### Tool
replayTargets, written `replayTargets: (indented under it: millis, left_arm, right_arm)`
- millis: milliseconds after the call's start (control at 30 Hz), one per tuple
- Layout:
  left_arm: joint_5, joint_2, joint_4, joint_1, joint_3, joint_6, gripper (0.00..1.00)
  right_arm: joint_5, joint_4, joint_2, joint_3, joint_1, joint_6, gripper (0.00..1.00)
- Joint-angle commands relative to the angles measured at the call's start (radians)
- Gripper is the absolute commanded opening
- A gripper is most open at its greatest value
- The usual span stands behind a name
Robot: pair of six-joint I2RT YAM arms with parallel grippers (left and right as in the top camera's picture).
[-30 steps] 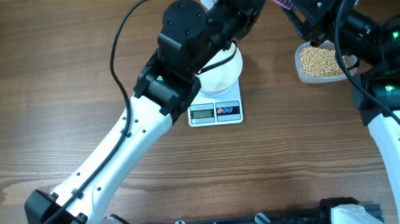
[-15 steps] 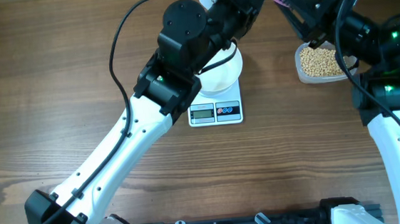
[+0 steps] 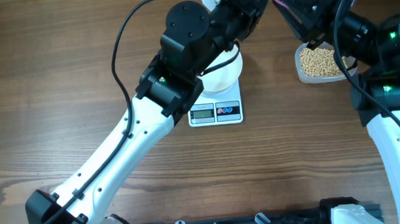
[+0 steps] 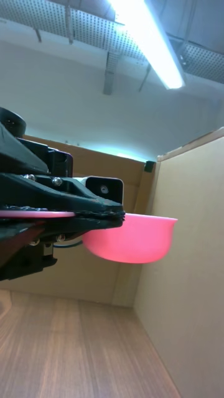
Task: Scoop item into bowl and weigh 150g on scale
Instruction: 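Grasp the scoop handle with the right gripper and release the left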
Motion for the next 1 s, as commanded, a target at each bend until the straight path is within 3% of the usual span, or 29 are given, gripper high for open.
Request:
replayTargets:
  millis: [0,267,467,567,700,900,967]
  left_arm:
    - [-0.014,0.003,0.003,-0.004,0.01,-0.002,0.04]
    - [-0.013,0.003,0.003,-0.004,0.01,-0.002,0.04]
    - [-0.013,0.002,0.003,-0.004,0.01,-0.002,0.07]
    - [-0.013,0.002,0.002,-0.004,0.01,-0.002,0.28]
    - [-0.012,0.002,-0.001,-0.004,0.01,-0.001,0.76]
    - [0.03,0.002,-0.021,-0.004,0.01,0.055,0.97]
    - [0.04,0.002,-0.043,-0.004,0.01,0.083,1.0]
  right_arm:
    - [-0.016,0.004,0.003,0.017,0.005,0.002,0.19]
    - [-0.016,-0.039,0.003,0.017,0.005,0.0,0.04]
    - [-0.016,-0.038,0.003,0.017,0.005,-0.037,0.04]
    - [-0.008,-0.037,0.003,0.017,0.005,-0.09,0.04]
    - [0.029,-0.035,0.003,0.017,0.005,-0.145,0.05]
    - [0.159,-0.056,0.003,0.017,-0.002,-0.289,0.04]
    - [0.208,-0.066,0.003,0.017,-0.016,-0.341,0.04]
